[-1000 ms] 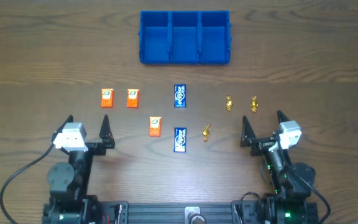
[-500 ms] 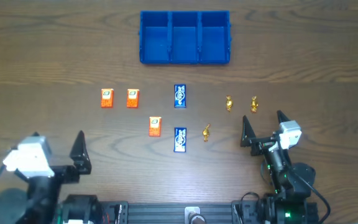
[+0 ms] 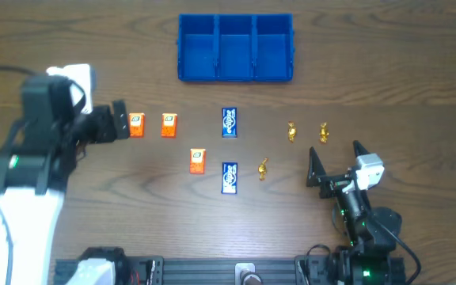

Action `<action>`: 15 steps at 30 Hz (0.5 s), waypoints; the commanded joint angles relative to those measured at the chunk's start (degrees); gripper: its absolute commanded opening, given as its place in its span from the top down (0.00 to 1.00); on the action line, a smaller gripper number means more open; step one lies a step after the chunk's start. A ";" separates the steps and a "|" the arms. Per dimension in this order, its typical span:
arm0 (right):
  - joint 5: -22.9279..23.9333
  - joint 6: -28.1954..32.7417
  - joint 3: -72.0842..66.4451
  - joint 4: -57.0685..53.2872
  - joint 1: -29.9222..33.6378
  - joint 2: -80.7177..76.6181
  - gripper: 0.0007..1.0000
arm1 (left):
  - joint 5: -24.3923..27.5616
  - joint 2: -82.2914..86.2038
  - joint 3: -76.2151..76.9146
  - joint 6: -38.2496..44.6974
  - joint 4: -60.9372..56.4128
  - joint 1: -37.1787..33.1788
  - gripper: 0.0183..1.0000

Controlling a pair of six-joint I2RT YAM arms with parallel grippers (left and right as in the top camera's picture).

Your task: Sort Candies Into Trays

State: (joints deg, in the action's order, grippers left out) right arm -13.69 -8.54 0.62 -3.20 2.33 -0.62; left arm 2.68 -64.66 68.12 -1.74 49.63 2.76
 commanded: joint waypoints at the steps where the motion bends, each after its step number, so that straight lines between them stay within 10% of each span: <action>1: 0.11 -0.37 -0.17 -0.15 0.20 0.35 0.00 | 0.35 -10.82 0.61 0.50 -1.05 -0.07 0.00; 15: 0.11 -0.37 -0.17 -0.15 0.20 0.35 0.00 | 3.52 -34.97 0.61 4.72 -10.99 -0.04 0.00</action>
State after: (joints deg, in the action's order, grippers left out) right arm -13.69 -8.54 0.62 -3.18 2.33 -0.62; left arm 4.80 -95.44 68.12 1.65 40.03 2.79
